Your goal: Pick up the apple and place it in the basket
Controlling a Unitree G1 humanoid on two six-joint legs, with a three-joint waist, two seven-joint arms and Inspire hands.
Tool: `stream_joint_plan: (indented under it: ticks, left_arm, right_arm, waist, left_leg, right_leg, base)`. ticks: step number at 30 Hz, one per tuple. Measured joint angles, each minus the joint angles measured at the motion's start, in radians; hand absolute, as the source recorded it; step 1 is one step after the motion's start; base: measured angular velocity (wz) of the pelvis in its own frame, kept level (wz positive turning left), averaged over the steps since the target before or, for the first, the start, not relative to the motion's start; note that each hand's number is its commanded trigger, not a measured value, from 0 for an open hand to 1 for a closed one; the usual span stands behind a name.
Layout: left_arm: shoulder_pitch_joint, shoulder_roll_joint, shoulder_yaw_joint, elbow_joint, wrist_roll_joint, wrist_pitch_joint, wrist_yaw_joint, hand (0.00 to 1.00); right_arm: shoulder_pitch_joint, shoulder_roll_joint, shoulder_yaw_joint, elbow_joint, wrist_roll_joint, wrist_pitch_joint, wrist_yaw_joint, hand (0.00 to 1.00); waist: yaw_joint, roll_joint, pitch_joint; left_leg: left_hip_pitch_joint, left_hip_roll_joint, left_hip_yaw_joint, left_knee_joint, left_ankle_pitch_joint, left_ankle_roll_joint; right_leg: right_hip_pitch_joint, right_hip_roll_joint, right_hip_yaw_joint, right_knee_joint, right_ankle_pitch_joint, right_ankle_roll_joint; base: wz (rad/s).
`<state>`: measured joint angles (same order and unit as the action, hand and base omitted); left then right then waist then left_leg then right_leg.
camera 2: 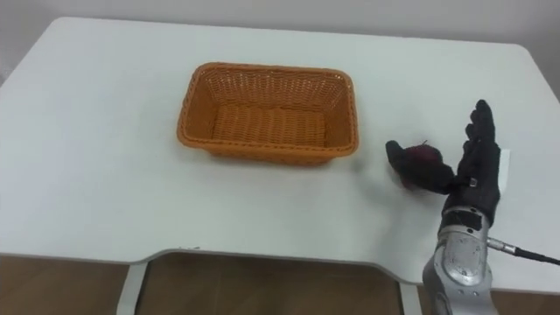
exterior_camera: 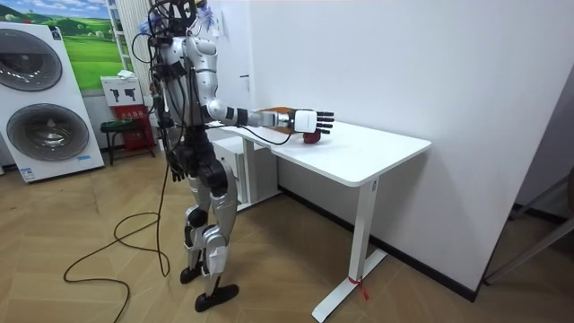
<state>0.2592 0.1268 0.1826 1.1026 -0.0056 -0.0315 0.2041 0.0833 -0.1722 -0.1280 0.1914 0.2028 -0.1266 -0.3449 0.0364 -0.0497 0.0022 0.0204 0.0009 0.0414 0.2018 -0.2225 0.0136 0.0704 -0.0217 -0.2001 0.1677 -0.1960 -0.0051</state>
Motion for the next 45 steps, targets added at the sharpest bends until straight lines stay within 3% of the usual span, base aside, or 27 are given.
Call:
stream_joint_plan:
  ticks: [8,29,30,31,32,36,41,45]
  left_arm:
    - [0.002,0.000,0.010,-0.008,0.079,0.004,-0.027,0.00]
    - [0.007,0.009,0.008,-0.022,0.080,0.029,-0.061,0.00]
    - [0.008,0.010,0.008,-0.022,0.080,0.030,-0.060,0.00]
    - [0.008,0.010,0.008,-0.022,0.080,0.032,-0.060,0.00]
    - [0.008,0.011,0.008,-0.022,0.080,0.034,-0.060,0.00]
    - [0.008,0.011,0.008,-0.023,0.080,0.038,-0.060,0.00]
    - [0.006,0.017,0.008,-0.036,0.082,0.038,-0.062,0.00]
    - [0.006,0.034,0.010,-0.031,0.086,0.037,-0.080,0.00]
  right_arm:
    - [-0.028,-0.030,-0.004,0.086,-0.003,0.018,0.044,0.00]
    - [-0.113,-0.070,-0.009,0.268,-0.056,0.032,0.109,0.00]
    - [-0.113,-0.070,-0.009,0.268,-0.056,0.032,0.109,0.21]
    - [-0.113,-0.070,-0.009,0.268,-0.056,0.032,0.111,0.71]
    - [-0.114,-0.070,-0.009,0.268,-0.057,0.032,0.116,1.00]
    - [-0.116,-0.072,-0.010,0.268,-0.088,0.035,0.115,1.00]
    - [-0.149,-0.126,-0.015,0.312,-0.181,0.055,0.107,1.00]
    - [-0.154,-0.138,-0.009,0.312,-0.242,0.061,0.128,1.00]
  waist:
    - [0.000,-0.003,-0.0003]
    - [0.001,-0.014,0.0025]
    - [0.001,-0.014,0.0025]
    - [0.001,-0.015,0.0026]
    - [0.002,-0.015,0.0028]
    - [0.000,-0.015,0.0029]
    - [-0.001,-0.018,0.0025]
    - [0.010,-0.020,0.0028]
  left_leg:
    - [-0.002,-0.002,0.002,0.005,0.002,0.002]
    - [0.001,-0.012,-0.003,0.004,0.008,0.012]
    - [0.001,-0.012,-0.003,0.004,0.008,0.012]
    - [0.001,-0.012,-0.003,0.005,0.008,0.012]
    - [0.000,-0.012,-0.003,0.005,0.008,0.012]
    - [-0.003,-0.012,-0.003,0.006,0.008,0.012]
    - [-0.012,-0.013,-0.013,0.015,0.008,0.012]
    - [-0.011,-0.013,-0.017,0.016,0.009,0.011]
  right_leg:
    - [0.000,-0.003,-0.001,0.002,0.000,0.000]
    - [0.004,-0.012,0.004,0.003,0.004,0.007]
    - [0.004,-0.012,0.004,0.003,0.004,0.007]
    - [0.004,-0.013,0.004,0.003,0.004,0.007]
    - [0.003,-0.013,0.003,0.003,0.004,0.007]
    - [0.003,-0.013,-0.003,0.003,0.004,0.007]
    - [0.001,-0.014,-0.015,0.004,0.004,0.007]
    - [0.003,-0.014,-0.020,0.003,0.004,0.007]
  base:
    - [0.00]
    - [0.00]
    - [0.00]
    - [0.00]
    - [0.00]
    - [0.00]
    - [0.06]
    - [0.02]
